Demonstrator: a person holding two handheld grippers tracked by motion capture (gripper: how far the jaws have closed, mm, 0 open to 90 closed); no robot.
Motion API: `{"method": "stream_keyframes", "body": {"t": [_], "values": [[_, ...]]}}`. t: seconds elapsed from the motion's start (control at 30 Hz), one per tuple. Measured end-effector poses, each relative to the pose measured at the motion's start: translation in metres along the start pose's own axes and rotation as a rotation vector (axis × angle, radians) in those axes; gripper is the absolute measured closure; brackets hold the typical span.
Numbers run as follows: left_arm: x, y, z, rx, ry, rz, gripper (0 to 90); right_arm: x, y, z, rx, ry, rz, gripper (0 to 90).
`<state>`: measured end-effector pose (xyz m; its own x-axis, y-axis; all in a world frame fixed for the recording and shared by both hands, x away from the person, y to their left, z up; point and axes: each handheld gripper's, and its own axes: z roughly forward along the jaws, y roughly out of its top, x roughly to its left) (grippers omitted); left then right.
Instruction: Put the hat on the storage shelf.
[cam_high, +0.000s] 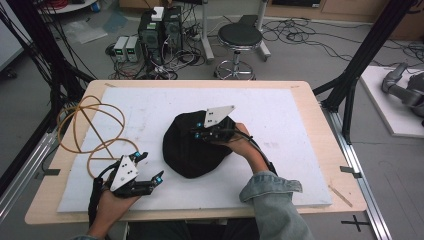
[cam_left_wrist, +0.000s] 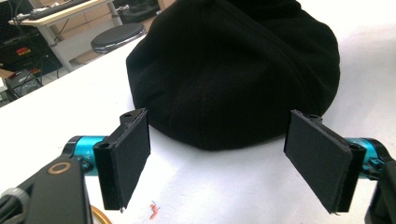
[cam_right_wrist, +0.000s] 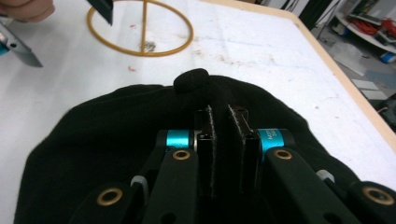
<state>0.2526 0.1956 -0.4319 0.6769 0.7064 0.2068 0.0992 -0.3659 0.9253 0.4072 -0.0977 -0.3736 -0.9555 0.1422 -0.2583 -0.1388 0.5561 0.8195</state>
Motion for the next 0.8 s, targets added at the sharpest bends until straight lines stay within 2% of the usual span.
{"method": "stream_keyframes", "body": {"t": [0.3,0.37,0.5,0.8], "values": [[0.0,0.0,0.0,-0.001,0.0,0.0,22.9,-0.005,0.008,-0.014,-0.063,-0.091,0.045,84.6],[0.0,0.0,0.0,-0.001,0.0,0.0,22.9,-0.005,0.008,-0.015,-0.071,-0.096,0.043,84.7],[0.0,0.0,0.0,-0.002,0.001,-0.001,22.9,-0.007,0.011,-0.018,-0.082,-0.137,0.05,85.0],[-0.001,0.0,0.0,-0.005,0.002,0.0,22.9,-0.014,0.012,-0.032,-0.141,-0.184,0.111,85.2]]}}
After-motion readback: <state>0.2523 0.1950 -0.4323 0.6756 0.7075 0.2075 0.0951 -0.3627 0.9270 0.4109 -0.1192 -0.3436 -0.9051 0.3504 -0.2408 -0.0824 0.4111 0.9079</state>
